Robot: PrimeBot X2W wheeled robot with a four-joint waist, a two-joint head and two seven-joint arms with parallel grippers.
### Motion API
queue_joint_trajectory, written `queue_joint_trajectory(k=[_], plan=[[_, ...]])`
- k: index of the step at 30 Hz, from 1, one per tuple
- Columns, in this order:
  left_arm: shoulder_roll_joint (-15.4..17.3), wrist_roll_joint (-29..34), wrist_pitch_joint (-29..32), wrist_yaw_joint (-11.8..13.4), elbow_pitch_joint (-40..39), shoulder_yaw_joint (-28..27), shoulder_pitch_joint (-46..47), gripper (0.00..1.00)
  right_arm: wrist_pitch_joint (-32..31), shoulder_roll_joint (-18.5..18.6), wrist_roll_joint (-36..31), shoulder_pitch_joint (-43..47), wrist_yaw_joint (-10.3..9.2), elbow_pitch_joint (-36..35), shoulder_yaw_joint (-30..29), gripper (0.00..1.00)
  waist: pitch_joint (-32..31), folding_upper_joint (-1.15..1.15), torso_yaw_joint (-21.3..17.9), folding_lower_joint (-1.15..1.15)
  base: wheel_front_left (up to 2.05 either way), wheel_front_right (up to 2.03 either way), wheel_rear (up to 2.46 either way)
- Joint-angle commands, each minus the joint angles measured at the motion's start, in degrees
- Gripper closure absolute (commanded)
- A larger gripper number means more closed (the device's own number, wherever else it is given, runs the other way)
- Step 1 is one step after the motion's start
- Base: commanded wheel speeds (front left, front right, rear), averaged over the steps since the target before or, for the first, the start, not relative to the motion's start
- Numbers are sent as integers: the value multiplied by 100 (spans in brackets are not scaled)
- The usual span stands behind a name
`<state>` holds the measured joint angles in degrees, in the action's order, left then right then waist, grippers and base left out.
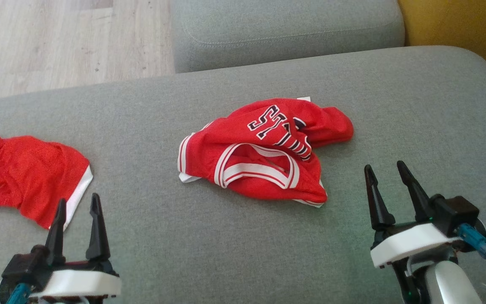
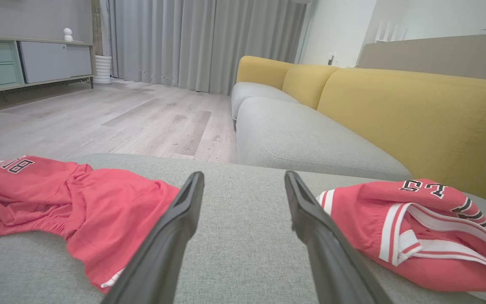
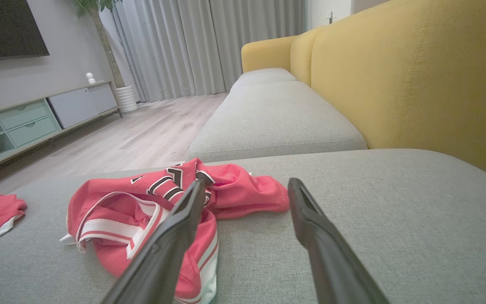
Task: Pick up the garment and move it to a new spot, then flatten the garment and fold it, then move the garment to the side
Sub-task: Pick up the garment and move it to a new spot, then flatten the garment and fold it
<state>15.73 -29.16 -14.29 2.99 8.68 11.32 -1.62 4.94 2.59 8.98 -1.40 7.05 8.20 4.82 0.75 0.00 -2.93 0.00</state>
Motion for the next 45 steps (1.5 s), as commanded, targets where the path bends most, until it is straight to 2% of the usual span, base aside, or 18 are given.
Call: queue_joint_trajectory(k=[1, 5, 9, 13, 17, 22, 29, 30, 31, 32, 33, 38, 41, 45], plan=[[141, 33, -45, 24, -214, -205, 269, 0, 6, 29, -8, -124, 44, -222, 151, 0, 21, 0, -6, 0, 0, 0, 0], [148, 34, -12, 21, -235, -162, 310, 0, -38, 29, -12, -182, 44, -238, 250, 0, 85, 0, -8, 0, 0, 0, 0], [149, 25, 0, 11, -251, -142, 413, 0, -153, 29, -60, -392, 44, -397, 597, 0, 217, 0, 23, 0, 0, 0, 0], [153, 14, -2, -13, -256, -136, 548, 0, -627, 29, -235, -670, 44, -296, 1072, 0, 394, 0, 85, 0, 0, 0, 0], [147, 7, -5, -43, -249, -119, 689, 0, -1062, 32, -575, -1040, 44, 189, 1423, 0, 567, 0, 179, 0, 0, 0, 0], [108, 5, -17, -107, -167, -68, 856, 0, -1500, 31, -912, -1438, 44, 974, 1504, 0, 693, 0, 308, 0, 0, 0, 0], [58, 11, -33, -161, -67, -30, 966, 0, -1627, 30, -1024, -1762, 44, 1691, 1587, 0, 737, 0, 403, 0, 0, 0, 0], [52, 12, -35, -168, -52, -27, 976, 0, -1640, 30, -976, -1793, 44, 1784, 1589, 4, 735, 0, 412, 0, 0, 0, 0], [46, 10, -38, -175, -36, -26, 984, 0, -1655, 30, -906, -1821, 44, 1866, 1586, 25, 732, 0, 419, 0, 0, 0, 0], [39, 9, -40, -182, -22, -25, 991, 0, -1687, 30, -794, -1841, 44, 1946, 1595, 82, 726, 0, 424, 0, 0, 0, 0], [34, 8, -42, -189, -9, -26, 995, 0, -1690, 30, -703, -1869, 44, 2002, 1601, 100, 720, 0, 426, 0, 0, 0, 0], [22, 5, -51, -212, 53, -44, 988, 0, -1592, 30, -156, -2000, 44, 1852, 1710, 100, 634, 0, 398, 0, 0, 0, 0], [25, 8, -56, -217, 69, -70, 964, 0, -1500, 30, 436, -2126, 44, 1338, 1900, 100, 558, 0, 351, 0, 0, 0, 0], [31, 9, -61, -217, 58, -122, 920, 0, -1629, 29, 1582, -2434, 44, 482, 2284, 100, 467, 0, 266, 0, 0, 0, 0]])
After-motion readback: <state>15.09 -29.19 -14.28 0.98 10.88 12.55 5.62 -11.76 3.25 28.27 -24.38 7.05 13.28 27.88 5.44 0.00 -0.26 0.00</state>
